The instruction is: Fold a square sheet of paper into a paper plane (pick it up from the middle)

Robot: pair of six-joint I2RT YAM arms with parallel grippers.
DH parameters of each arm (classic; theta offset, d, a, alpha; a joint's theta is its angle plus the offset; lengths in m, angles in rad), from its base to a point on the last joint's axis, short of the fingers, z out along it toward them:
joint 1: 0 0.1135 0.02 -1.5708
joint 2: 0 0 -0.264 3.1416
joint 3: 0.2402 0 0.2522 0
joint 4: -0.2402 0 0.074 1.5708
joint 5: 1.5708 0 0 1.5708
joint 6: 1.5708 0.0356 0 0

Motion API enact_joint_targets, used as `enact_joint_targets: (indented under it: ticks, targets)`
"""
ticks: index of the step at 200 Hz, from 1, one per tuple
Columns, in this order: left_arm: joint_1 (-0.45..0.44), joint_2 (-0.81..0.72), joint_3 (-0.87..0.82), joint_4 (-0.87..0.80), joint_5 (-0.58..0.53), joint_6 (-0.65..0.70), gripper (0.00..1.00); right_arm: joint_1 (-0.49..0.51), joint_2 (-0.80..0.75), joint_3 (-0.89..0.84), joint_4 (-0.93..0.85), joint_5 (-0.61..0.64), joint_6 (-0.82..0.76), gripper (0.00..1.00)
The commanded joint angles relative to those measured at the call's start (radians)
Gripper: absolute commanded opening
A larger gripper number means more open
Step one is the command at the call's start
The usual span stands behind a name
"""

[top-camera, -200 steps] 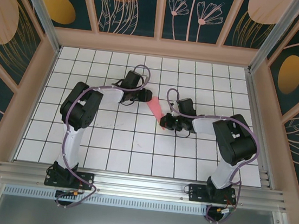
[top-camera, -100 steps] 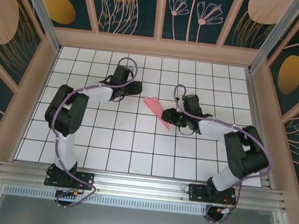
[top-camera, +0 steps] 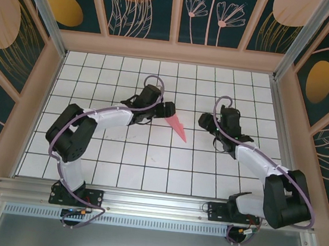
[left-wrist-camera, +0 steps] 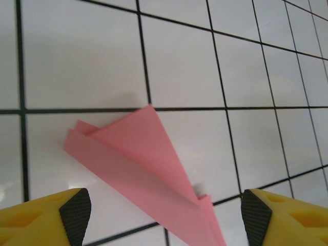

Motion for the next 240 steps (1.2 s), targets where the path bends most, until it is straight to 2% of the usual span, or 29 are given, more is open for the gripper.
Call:
enact_joint_targets:
  ticks: [1, 50, 86, 112, 154, 204, 220, 240]
  targets:
    - [-0.027, 0.040, 0.041, -0.012, -0.021, -0.092, 0.79, -0.017, -0.030, -0.027, 0.008, 0.044, 0.011, 0.73]
    - [-0.067, 0.138, 0.130, -0.133, -0.116, -0.096, 0.71, -0.026, -0.027, -0.051, 0.017, 0.070, 0.018, 0.73]
    - [-0.072, 0.168, 0.153, -0.156, -0.110, -0.104, 0.63, -0.029, -0.015, -0.053, 0.020, 0.067, 0.017, 0.73]
    - [-0.071, 0.137, 0.128, -0.142, -0.081, -0.124, 0.56, -0.031, -0.017, -0.057, 0.028, 0.053, 0.010, 0.74]
    - [-0.071, 0.087, 0.030, -0.077, -0.055, -0.178, 0.39, -0.031, -0.016, -0.057, 0.032, 0.053, 0.019, 0.73]
    - [-0.072, 0.038, -0.050, 0.024, -0.056, -0.208, 0.10, -0.031, -0.014, -0.051, 0.020, 0.054, 0.032, 0.72]
    - [-0.072, 0.007, -0.072, 0.071, -0.053, -0.190, 0.00, -0.030, -0.017, -0.047, 0.018, 0.009, 0.036, 0.72]
    - [-0.072, -0.044, -0.102, 0.148, -0.021, -0.140, 0.00, -0.029, -0.034, -0.046, 0.022, -0.033, 0.040, 0.72]
